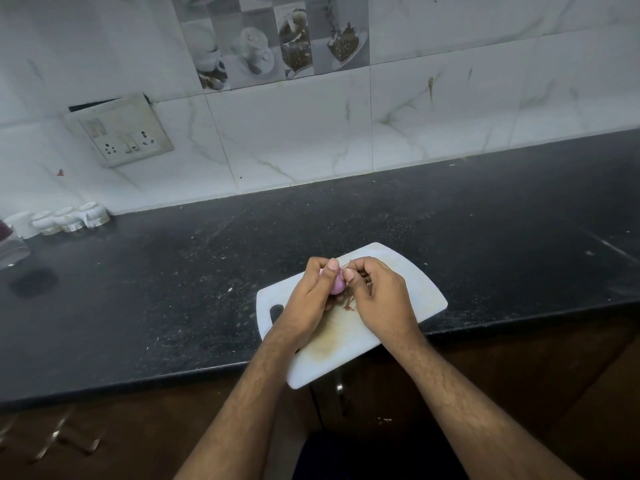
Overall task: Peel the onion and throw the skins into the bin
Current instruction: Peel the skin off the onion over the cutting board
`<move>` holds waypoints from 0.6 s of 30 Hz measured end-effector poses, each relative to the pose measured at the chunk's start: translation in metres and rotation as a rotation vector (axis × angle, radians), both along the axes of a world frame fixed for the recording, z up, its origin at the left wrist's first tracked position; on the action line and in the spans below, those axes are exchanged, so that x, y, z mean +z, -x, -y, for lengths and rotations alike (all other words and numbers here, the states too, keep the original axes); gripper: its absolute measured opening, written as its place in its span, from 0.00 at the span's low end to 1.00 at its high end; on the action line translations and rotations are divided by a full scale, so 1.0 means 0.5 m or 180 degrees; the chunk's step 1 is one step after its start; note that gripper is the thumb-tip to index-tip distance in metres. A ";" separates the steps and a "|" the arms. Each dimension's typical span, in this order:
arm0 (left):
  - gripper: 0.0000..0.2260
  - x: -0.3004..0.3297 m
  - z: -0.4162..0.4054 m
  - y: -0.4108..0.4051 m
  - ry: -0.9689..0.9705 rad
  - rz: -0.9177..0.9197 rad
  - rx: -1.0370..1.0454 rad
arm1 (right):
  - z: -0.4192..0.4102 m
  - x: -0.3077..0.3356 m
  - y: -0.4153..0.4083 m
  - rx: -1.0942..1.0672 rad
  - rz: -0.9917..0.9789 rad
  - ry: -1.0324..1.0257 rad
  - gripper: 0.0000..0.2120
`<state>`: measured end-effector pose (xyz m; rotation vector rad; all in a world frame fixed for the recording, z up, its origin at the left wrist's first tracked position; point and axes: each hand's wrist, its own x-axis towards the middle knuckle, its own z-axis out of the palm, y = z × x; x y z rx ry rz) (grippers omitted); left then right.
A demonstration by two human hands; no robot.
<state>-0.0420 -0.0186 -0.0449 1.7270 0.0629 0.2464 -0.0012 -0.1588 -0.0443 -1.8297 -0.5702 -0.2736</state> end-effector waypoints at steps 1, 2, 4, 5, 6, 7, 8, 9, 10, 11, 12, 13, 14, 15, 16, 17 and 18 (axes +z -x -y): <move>0.20 0.002 0.001 0.000 -0.0036 -0.0013 0.0026 | -0.001 -0.002 -0.004 -0.0002 -0.0016 0.0141 0.07; 0.20 0.004 0.002 0.001 -0.0098 -0.0022 0.0044 | -0.002 -0.004 -0.008 -0.0002 -0.0048 0.0314 0.08; 0.20 0.002 0.002 0.001 -0.0309 -0.0019 0.0052 | -0.006 -0.010 -0.016 0.0006 -0.0133 0.0633 0.11; 0.20 0.001 0.002 0.001 -0.0422 -0.0022 0.0049 | -0.007 -0.012 -0.018 0.0002 -0.0156 0.0721 0.12; 0.20 -0.002 0.000 -0.001 -0.0503 -0.0022 0.0047 | -0.008 -0.013 -0.020 -0.0010 -0.0169 0.0784 0.12; 0.20 -0.005 -0.003 -0.002 -0.0548 -0.0014 0.0035 | -0.009 -0.012 -0.021 -0.0016 -0.0176 0.0828 0.13; 0.19 -0.006 -0.004 -0.004 -0.0596 -0.0011 0.0021 | -0.008 -0.010 -0.023 -0.0009 -0.0195 0.0859 0.13; 0.19 -0.007 -0.005 -0.005 -0.0672 -0.0004 0.0009 | -0.007 -0.007 -0.024 0.0011 -0.0228 0.0873 0.13; 0.17 -0.007 -0.003 -0.005 -0.0763 0.0020 -0.0002 | -0.006 -0.003 -0.024 0.0036 -0.0272 0.0881 0.12; 0.16 -0.006 -0.002 -0.004 -0.0860 0.0053 -0.0001 | -0.006 -0.001 -0.024 0.0063 -0.0322 0.0889 0.13; 0.13 -0.006 -0.001 -0.004 -0.0933 0.0097 0.0004 | -0.006 0.003 -0.024 0.0092 -0.0363 0.0886 0.13; 0.12 -0.005 -0.001 -0.004 -0.0987 0.0153 0.0016 | -0.007 0.004 -0.024 0.0123 -0.0385 0.0871 0.13; 0.12 -0.005 -0.002 -0.004 -0.1024 0.0205 0.0028 | -0.007 0.005 -0.024 0.0158 -0.0402 0.0819 0.12; 0.12 -0.005 -0.005 -0.003 -0.1045 0.0244 0.0057 | -0.006 0.004 -0.025 0.0180 -0.0431 0.0712 0.12; 0.12 -0.005 -0.009 -0.003 -0.1027 0.0273 0.0121 | -0.003 0.002 -0.027 0.0178 -0.0483 0.0544 0.11; 0.13 -0.006 -0.013 -0.003 -0.0973 0.0295 0.0205 | 0.001 -0.001 -0.029 0.0136 -0.0534 0.0344 0.10; 0.15 -0.007 -0.016 -0.003 -0.0947 0.0317 0.0256 | 0.005 -0.004 -0.032 0.0058 -0.0568 0.0182 0.10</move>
